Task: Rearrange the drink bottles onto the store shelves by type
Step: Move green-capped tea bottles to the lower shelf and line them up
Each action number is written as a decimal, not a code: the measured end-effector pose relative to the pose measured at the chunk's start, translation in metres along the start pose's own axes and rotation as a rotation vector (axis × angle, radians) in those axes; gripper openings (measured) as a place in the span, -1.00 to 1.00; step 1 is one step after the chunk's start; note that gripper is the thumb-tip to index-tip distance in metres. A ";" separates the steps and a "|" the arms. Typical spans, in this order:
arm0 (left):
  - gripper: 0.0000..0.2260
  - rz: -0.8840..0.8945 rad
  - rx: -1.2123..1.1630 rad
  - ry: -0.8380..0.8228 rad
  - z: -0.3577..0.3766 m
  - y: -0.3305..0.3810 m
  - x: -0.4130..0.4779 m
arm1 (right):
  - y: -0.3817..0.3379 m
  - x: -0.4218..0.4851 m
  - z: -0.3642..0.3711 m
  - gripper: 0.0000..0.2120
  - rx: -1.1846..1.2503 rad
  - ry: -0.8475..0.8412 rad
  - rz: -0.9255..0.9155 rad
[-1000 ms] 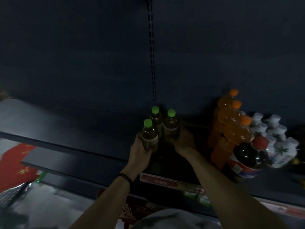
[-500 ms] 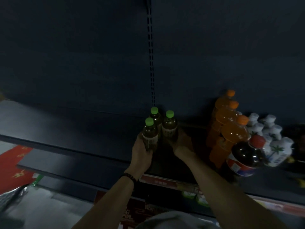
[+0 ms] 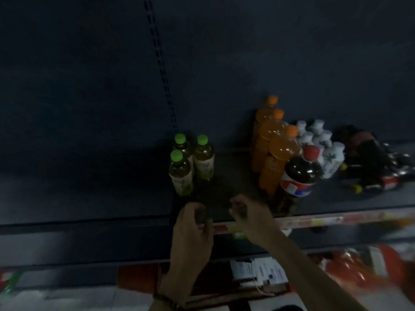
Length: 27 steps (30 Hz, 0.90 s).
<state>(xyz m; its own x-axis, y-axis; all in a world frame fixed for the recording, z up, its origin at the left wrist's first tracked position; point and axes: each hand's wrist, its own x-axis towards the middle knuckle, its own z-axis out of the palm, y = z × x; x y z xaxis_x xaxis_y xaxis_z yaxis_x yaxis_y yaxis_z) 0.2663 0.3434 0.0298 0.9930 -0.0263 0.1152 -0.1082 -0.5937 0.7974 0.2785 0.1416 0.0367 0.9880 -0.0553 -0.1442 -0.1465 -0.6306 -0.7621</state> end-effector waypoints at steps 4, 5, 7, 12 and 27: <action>-0.95 0.045 0.155 -0.427 0.037 0.001 -0.030 | 0.044 -0.052 -0.020 -0.98 -0.108 -0.008 0.026; -0.94 0.051 0.183 -0.521 0.048 0.007 -0.038 | 0.053 -0.067 -0.028 -0.97 -0.141 0.004 0.055; -0.96 0.086 0.221 -0.667 0.068 0.023 -0.054 | 0.074 -0.092 -0.045 -0.94 -0.197 0.035 0.122; -0.88 0.160 0.265 -0.793 0.130 0.062 -0.080 | 0.147 -0.130 -0.095 -0.95 -0.215 0.084 0.253; -0.85 0.100 0.479 -0.838 0.484 0.232 -0.122 | 0.450 -0.155 -0.325 -0.69 -0.087 -0.004 0.381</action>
<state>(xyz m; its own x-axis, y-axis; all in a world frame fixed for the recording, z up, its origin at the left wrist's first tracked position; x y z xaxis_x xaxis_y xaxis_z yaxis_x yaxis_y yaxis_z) 0.1434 -0.1810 -0.0860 0.7120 -0.5489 -0.4379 -0.3471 -0.8172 0.4600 0.0757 -0.3851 -0.0788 0.8631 -0.2953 -0.4096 -0.4984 -0.6285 -0.5972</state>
